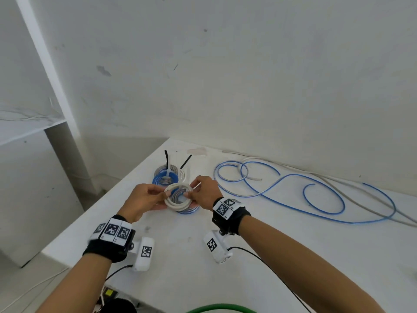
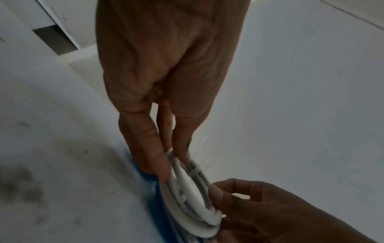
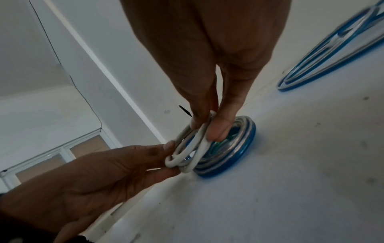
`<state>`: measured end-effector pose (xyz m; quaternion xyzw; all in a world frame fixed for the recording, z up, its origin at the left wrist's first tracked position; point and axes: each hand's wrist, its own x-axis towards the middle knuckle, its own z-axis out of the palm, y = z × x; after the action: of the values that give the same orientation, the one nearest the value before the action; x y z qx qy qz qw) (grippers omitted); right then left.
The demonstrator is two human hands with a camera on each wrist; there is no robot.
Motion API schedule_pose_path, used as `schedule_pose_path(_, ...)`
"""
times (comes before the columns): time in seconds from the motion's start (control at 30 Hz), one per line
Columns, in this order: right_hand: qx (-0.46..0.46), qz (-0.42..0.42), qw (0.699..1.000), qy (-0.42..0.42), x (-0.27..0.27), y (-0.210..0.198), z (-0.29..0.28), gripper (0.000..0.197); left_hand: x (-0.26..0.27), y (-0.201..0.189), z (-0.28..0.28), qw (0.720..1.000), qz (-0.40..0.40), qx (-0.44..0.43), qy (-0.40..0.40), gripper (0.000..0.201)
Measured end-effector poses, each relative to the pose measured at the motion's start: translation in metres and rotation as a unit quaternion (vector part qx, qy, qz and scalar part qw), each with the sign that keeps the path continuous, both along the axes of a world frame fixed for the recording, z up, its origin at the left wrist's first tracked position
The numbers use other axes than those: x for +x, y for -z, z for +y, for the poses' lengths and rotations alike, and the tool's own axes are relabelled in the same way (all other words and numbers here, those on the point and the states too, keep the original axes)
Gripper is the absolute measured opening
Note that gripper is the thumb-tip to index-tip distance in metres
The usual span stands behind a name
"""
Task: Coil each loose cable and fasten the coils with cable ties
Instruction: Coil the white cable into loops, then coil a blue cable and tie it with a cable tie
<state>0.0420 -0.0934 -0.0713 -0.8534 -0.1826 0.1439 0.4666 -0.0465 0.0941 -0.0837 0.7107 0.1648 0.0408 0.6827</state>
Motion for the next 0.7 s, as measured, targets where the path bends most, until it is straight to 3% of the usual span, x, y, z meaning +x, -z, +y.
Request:
schedule_pose_path(0.13,-0.11,-0.084,0.99,-0.009,0.001,0.008,0.002,0.027,0.009,0.007,0.001,0.996,0.052,0.07,-0.03,0.028)
schedule_pose_path(0.23,-0.133,-0.098,0.986,-0.007,0.003,0.011,0.0,0.034,0.015,0.006,0.002,0.984,0.079,0.156,-0.042,0.035)
schedule_pose_path(0.37,-0.132,-0.099,0.986,0.0,0.01,0.013,-0.005,0.036,0.019,-0.007,-0.005,0.924,0.061,0.371,-0.072,0.034)
schedule_pose_path(0.43,-0.155,-0.12,0.981,0.006,0.015,0.011,-0.014,0.035,0.024,-0.017,-0.019,0.9,0.023,0.426,-0.09,0.027)
schedule_pose_path(0.5,-0.194,-0.162,0.968,0.011,0.023,0.007,-0.029,0.033,0.03,-0.029,-0.038,0.895,-0.029,0.436,-0.091,0.02)
schedule_pose_path(0.6,-0.302,-0.22,0.927,-0.004,0.037,0.007,-0.061,0.036,0.046,-0.039,-0.071,0.908,-0.095,0.402,-0.067,0.014)
schedule_pose_path(0.7,-0.403,-0.216,0.889,-0.02,0.046,0.01,-0.097,0.041,0.069,-0.033,-0.108,0.918,-0.124,0.375,0.027,0.009)
